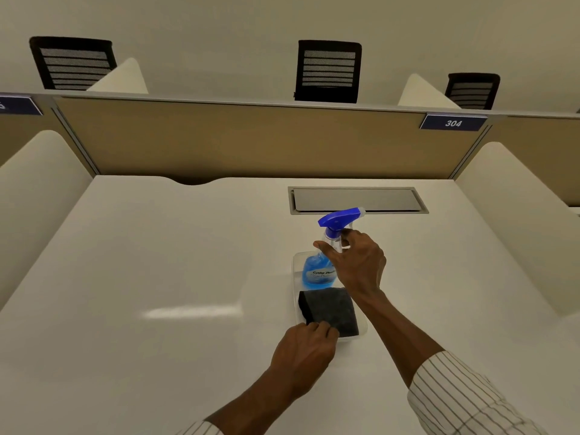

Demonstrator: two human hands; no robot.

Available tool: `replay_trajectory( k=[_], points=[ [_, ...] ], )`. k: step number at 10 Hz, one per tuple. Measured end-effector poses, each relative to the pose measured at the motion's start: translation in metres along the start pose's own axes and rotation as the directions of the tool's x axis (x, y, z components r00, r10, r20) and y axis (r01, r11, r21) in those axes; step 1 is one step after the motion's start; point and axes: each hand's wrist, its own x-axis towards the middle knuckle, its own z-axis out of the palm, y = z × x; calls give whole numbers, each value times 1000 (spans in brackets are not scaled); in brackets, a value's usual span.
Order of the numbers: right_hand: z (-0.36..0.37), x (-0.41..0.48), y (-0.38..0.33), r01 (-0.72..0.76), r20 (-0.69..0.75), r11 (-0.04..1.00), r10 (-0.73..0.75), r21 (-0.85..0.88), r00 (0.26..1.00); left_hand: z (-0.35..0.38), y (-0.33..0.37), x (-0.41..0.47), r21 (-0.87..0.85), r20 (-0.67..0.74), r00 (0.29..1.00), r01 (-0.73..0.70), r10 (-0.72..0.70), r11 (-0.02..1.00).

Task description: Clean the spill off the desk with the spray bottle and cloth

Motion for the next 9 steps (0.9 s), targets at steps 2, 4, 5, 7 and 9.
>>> replay_trajectory(
  k=[2, 4, 5, 7, 9],
  points=[
    [-1, -4, 0, -23, -16, 999, 23, 31, 1000, 8, 1, 0, -8, -43, 998, -41, 41, 999],
    [-3, -9, -1, -68, 39, 998, 67, 15, 997, 6, 1, -1, 7, -107, 994, -17, 18, 1000],
    [-2, -20, 6, -98, 85, 995, 96, 14, 992, 6, -1, -1, 42, -135, 990, -31, 36, 999],
    [-3, -54, 19, -139, 60, 989, 141, -42, 988, -5, -5, -11, 61, -147, 987, -63, 71, 996],
    [-9, -98, 23, -33, 19, 994, 35, -107, 999, -14, -22, -33, -18, -251, 967, -44, 38, 999]
  ],
)
